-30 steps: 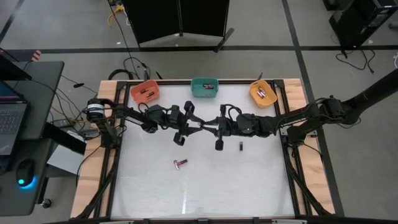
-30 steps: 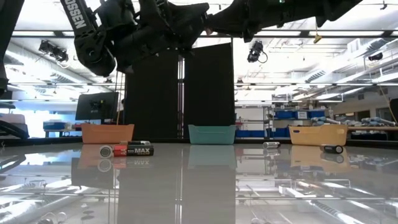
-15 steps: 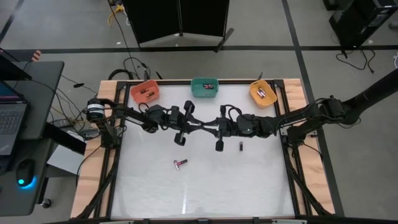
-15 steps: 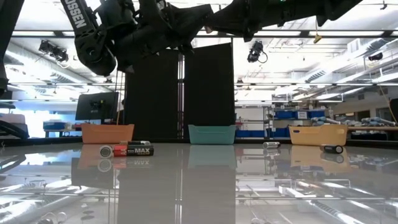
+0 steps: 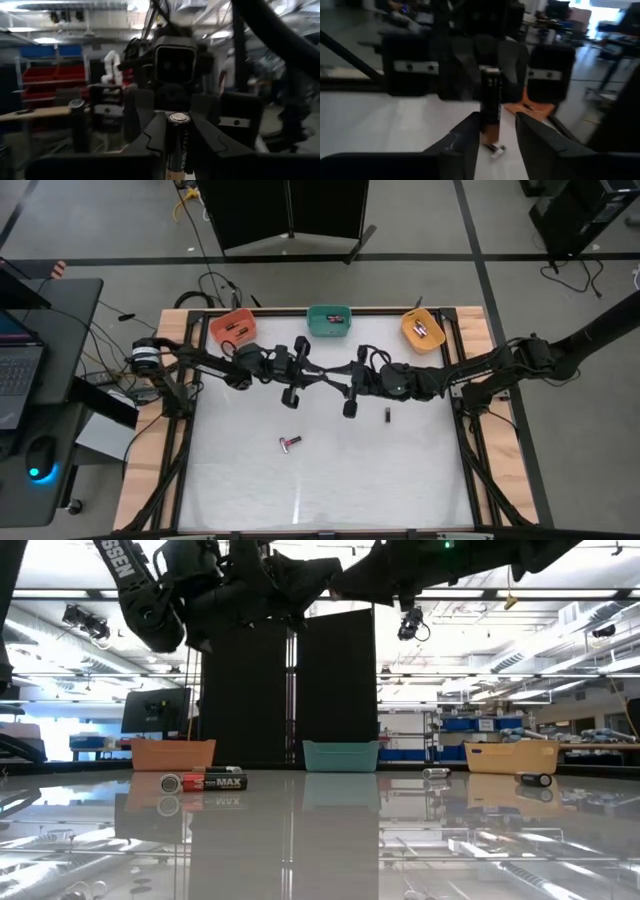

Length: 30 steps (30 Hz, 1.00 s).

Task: Sort batteries
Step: Put the brown battery into the orange bin

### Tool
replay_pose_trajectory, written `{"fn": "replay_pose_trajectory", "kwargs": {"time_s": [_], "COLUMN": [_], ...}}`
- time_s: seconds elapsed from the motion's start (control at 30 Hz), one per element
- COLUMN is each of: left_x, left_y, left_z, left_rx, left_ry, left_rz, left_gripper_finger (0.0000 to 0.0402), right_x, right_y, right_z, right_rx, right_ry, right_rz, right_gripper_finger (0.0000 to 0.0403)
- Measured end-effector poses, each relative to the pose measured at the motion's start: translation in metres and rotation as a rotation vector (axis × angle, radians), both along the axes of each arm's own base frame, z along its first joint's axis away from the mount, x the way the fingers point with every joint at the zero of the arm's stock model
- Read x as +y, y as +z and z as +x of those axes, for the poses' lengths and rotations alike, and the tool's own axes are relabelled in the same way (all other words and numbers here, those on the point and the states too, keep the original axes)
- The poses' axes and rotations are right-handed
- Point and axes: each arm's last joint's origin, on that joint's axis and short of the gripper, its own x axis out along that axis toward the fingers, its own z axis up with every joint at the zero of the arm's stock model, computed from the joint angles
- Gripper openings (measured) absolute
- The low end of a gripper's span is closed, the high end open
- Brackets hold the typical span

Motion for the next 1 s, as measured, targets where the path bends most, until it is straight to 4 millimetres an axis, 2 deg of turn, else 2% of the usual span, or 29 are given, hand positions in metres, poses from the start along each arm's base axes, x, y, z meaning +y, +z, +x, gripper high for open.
{"fn": "replay_pose_trajectory", "kwargs": {"time_s": [0.2, 0.4, 0.7, 0.9, 1.0], "left_x": [0.007, 0.013, 0.034, 0.067, 0.087], "left_y": [0.015, 0.027, 0.056, 0.054, 0.048], "left_z": [-0.011, -0.03, -0.055, -0.081, -0.099], "left_rx": [0.116, 0.351, 0.8, 1.113, 1.21], "left_ry": [0.036, 0.06, 0.304, 0.517, 0.604], "left_rz": [0.063, 0.067, 0.088, 0.026, -0.043], "left_gripper_finger": [0.0056, 0.0056, 0.0056, 0.0056, 0.0056], "right_x": [-0.002, -0.004, -0.005, -0.005, -0.005], "right_y": [0.001, -0.003, -0.019, -0.032, -0.039], "right_z": [-0.006, -0.013, -0.019, -0.026, -0.029], "right_rx": [0.056, 0.159, 0.316, 0.395, 0.415], "right_ry": [-0.072, -0.133, -0.159, -0.171, -0.175], "right_rz": [-0.041, -0.067, -0.054, -0.031, -0.024], "right_gripper_finger": [0.0159, 0.0151, 0.0094, 0.0016, 0.0012]}}
